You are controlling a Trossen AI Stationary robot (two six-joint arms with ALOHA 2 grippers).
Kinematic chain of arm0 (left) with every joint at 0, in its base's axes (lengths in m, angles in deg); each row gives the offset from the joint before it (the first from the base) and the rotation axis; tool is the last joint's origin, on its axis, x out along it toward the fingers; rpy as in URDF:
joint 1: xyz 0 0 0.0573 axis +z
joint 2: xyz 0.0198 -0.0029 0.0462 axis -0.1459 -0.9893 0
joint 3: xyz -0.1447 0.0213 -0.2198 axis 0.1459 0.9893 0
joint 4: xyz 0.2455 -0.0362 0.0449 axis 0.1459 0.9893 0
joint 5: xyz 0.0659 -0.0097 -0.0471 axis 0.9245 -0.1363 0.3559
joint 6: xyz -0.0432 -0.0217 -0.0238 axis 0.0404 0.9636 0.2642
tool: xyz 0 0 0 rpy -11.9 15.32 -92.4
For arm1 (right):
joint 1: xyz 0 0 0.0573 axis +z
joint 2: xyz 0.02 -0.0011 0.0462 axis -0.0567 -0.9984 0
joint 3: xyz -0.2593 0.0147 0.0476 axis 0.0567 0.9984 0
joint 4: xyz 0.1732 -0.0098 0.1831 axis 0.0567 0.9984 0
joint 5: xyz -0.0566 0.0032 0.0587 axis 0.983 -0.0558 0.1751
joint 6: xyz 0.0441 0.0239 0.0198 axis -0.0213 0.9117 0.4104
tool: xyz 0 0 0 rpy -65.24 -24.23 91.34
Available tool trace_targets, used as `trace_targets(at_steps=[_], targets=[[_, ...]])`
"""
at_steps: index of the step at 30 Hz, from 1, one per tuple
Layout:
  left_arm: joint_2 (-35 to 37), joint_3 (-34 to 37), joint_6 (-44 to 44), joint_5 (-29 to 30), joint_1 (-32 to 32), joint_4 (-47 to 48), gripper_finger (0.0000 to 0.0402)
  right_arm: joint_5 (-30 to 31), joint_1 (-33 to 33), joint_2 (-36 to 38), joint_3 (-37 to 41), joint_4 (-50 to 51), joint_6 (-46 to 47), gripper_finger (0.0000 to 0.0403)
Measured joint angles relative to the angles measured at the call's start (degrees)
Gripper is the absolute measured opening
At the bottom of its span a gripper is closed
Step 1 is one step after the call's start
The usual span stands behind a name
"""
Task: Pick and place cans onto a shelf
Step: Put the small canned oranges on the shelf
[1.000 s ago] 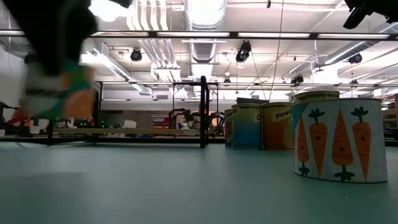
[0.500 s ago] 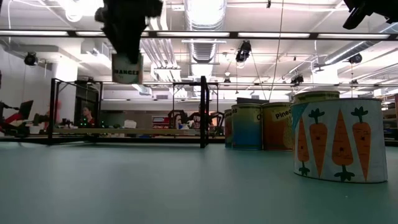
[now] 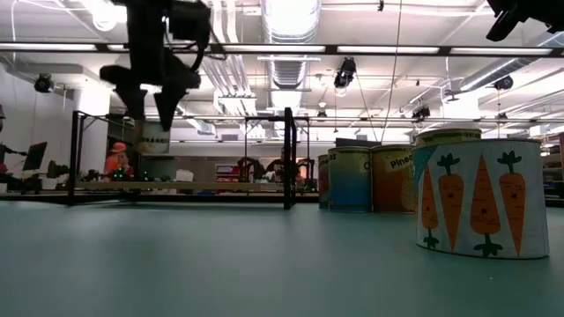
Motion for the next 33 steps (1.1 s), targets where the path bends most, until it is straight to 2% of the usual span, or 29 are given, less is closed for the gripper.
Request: trace_targets(at_steps=[8, 26, 33], targets=[[3.5, 4.7, -2.2, -2.4, 6.1, -1.2, 0.0288, 0.0, 0.0, 0.0, 0.0, -0.1, -0.1, 0.0009], [0.2, 6.3, -2.3, 0.7, 9.2, -7.8, 0.0292, 0.0, 0.0, 0.0, 0.0, -0.2, 0.0, 0.0009], [0.2, 6.9, -2.7, 0.7, 10.0, -7.7, 0.0293, 0.0, 0.0, 0.0, 0.0, -0.1, -0.1, 0.0009]])
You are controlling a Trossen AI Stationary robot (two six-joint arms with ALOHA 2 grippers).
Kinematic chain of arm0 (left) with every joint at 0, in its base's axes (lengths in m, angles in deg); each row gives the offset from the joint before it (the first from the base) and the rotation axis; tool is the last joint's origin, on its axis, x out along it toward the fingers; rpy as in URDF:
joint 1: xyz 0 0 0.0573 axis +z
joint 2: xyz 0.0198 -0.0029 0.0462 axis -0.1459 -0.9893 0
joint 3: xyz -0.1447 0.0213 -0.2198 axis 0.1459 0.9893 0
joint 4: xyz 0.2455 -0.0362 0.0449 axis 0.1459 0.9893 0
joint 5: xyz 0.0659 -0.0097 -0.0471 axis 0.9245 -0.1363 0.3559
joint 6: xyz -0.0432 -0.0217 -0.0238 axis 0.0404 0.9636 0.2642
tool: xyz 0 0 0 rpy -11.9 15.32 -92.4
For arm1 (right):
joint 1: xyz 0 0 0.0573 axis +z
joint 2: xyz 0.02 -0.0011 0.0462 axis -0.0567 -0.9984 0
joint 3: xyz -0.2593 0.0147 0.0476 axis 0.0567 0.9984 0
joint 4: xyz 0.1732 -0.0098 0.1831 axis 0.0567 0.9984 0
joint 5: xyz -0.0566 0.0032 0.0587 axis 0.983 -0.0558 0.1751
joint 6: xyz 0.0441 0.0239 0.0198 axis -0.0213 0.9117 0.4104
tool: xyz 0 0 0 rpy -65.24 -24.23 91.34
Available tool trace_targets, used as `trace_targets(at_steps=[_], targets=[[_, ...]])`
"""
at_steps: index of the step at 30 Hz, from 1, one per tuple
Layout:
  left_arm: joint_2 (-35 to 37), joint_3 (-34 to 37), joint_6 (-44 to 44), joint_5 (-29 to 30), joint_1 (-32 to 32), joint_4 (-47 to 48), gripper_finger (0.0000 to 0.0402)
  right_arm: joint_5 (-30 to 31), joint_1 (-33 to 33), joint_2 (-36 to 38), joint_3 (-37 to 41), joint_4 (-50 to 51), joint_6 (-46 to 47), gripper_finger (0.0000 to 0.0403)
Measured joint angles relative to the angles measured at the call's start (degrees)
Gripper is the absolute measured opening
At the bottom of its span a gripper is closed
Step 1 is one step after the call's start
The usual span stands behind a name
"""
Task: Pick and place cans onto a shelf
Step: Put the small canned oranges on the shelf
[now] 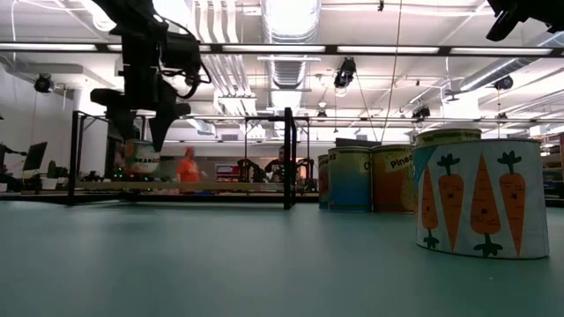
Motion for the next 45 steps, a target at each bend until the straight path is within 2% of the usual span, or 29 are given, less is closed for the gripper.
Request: trace_targets(at_steps=[22, 36, 45], targets=[[0.0, 1.5, 0.2, 0.6, 0.5, -0.8, 0.0293, 0.0, 0.0, 0.0, 0.0, 0.0, -0.4, 0.0009], [0.0, 1.7, -1.1, 3.1, 0.5, -2.8, 0.0294, 0.0, 0.0, 0.0, 0.0, 0.0, -0.9, 0.0009], [0.0, 1.8, -1.2, 3.1, 0.5, -3.2, 0.0331, 0.0, 0.0, 0.0, 0.0, 0.0, -1.0, 0.0009]])
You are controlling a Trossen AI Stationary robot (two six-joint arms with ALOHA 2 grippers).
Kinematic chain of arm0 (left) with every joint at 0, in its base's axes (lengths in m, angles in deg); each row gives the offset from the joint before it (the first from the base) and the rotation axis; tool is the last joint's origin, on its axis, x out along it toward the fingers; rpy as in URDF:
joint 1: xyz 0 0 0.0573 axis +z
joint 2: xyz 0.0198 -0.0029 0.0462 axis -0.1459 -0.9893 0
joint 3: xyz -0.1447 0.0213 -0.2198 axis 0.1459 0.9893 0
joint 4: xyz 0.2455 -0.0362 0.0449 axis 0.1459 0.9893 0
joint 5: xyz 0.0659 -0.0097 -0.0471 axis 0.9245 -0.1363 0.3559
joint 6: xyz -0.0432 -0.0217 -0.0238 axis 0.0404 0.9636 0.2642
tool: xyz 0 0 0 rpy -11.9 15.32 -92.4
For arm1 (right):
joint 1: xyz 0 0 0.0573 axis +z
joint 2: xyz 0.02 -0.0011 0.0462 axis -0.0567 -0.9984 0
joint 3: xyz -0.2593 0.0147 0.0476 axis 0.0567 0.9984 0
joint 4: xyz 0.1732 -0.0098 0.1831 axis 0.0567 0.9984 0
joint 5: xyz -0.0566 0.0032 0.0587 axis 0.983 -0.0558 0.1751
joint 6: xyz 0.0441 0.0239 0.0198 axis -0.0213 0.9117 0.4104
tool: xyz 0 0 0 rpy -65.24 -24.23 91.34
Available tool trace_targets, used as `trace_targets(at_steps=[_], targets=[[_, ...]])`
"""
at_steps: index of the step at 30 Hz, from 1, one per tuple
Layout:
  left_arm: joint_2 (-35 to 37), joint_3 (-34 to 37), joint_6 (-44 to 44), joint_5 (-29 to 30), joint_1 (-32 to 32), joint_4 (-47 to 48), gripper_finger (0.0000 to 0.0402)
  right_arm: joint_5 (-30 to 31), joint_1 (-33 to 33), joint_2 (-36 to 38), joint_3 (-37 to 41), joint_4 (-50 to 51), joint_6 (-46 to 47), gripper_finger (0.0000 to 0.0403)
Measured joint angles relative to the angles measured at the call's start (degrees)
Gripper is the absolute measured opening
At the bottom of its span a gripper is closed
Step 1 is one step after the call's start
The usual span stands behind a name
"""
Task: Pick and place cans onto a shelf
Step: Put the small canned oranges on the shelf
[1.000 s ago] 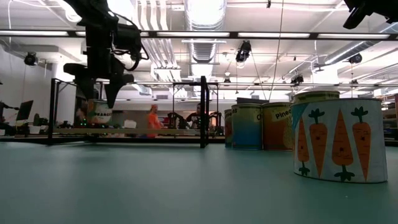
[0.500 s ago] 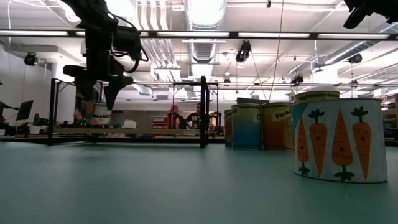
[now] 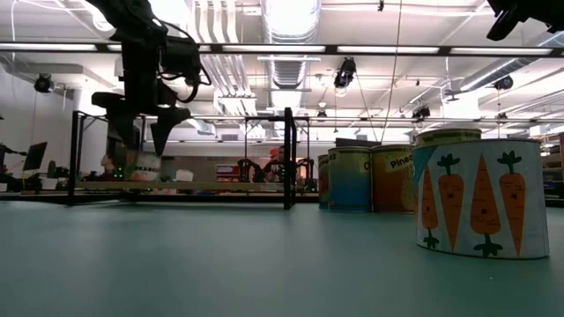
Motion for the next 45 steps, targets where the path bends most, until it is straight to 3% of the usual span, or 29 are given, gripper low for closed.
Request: trace_targets(at_steps=[6, 16, 19, 22, 29, 35, 45], targets=[[0.0, -0.8, -3.9, -0.4, 0.0, 0.7, 0.0348, 0.0, 0.0, 0.0, 0.0, 0.0, -0.1, 0.0009], [-0.2, -11.0, -5.8, -4.1, -1.4, 2.1, 0.0344, 0.0, 0.0, 0.0, 0.0, 0.0, -0.5, 0.0009], [-1.3, -12.2, -6.3, -7.3, 0.0, 4.0, 0.0311, 0.0, 0.0, 0.0, 0.0, 0.1, -0.5, 0.0009], [-2.6, -12.4, -7.8, -8.6, 1.3, 6.8, 0.0248, 0.0, 0.0, 0.0, 0.0, 0.2, -0.5, 0.0009], [-5.5, -9.9, -8.7, -7.5, 3.4, 7.2, 0.0025, 0.0, 0.0, 0.0, 0.0, 0.3, -0.5, 0.0009], [-7.8, -9.9, -11.7, -5.6, 3.4, 7.1, 0.003, 0.0, 0.0, 0.0, 0.0, 0.3, -0.8, 0.0009], [-8.7, -9.9, -14.8, -4.7, 3.5, 8.3, 0.0002, 0.0, 0.0, 0.0, 0.0, 0.4, -0.9, 0.0009]])
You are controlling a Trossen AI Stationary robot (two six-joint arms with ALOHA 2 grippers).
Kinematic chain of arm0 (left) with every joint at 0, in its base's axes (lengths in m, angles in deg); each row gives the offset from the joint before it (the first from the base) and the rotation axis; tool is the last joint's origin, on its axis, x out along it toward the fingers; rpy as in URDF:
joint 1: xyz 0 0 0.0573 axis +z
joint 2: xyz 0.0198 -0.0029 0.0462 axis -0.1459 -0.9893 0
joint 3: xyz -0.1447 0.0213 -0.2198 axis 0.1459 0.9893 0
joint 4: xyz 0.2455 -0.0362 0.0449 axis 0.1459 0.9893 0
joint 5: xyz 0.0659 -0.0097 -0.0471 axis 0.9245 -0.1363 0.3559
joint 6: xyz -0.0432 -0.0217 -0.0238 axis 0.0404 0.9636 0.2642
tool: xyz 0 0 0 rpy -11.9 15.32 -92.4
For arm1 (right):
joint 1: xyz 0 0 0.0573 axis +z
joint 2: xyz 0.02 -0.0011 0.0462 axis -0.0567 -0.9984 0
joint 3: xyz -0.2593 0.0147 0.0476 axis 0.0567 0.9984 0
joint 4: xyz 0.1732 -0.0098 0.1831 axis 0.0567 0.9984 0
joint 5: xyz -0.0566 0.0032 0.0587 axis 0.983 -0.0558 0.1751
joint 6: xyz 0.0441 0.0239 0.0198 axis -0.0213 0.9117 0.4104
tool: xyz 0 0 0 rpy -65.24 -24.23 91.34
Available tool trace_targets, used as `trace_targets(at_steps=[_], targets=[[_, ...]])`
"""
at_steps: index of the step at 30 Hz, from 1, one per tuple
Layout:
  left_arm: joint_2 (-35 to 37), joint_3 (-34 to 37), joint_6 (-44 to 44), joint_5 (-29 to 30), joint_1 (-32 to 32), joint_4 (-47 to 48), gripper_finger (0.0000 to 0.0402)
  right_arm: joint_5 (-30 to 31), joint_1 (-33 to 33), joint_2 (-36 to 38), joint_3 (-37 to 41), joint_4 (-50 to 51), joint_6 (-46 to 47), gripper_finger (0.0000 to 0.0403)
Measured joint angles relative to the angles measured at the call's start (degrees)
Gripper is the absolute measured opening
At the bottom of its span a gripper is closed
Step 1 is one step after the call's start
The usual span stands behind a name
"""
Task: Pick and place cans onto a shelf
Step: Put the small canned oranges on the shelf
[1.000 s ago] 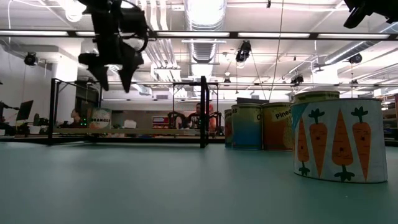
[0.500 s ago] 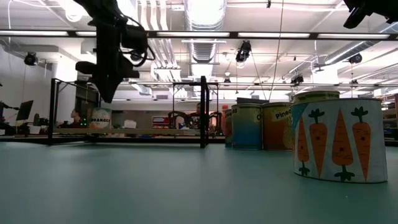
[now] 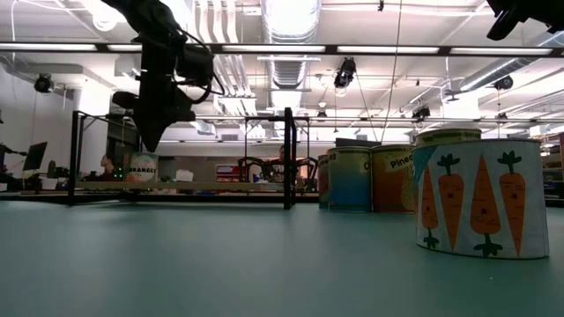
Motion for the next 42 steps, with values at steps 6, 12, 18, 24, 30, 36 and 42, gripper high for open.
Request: trace_targets(at_steps=[6, 12, 18, 24, 30, 36, 42], targets=[[0.0, 0.0, -1.7, -0.3, -0.1, 4.3, 0.0, 0.0, 0.0, 0.0, 0.0, 0.0, -0.3, 0.0009], [0.0, 0.0, -2.5, -0.4, -0.1, 4.9, 0.0, 0.0, 0.0, 0.0, 0.0, 0.0, -0.1, 0.0009], [0.0, 0.0, -3.0, -0.4, -0.1, 8.4, 0.0, 0.0, 0.0, 0.0, 0.0, 0.0, -0.3, 0.0009], [0.0, 0.0, -3.0, -0.4, -0.1, 3.7, 0.0, 0.0, 0.0, 0.0, 0.0, 0.0, -0.4, 0.0009], [0.0, 0.2, -3.0, -0.5, -0.1, 3.2, 0.0, 0.0, 0.0, 0.0, 0.0, 0.1, -0.5, 0.0009], [0.1, 2.3, -3.0, -0.5, -0.1, 3.9, 0.0, 0.0, 0.0, 0.0, 0.0, 0.4, -0.5, 0.0009], [0.2, 3.8, -2.8, -0.4, -0.2, 5.8, 0.0, 0.0, 0.0, 0.0, 0.0, 0.4, -0.5, 0.0009]])
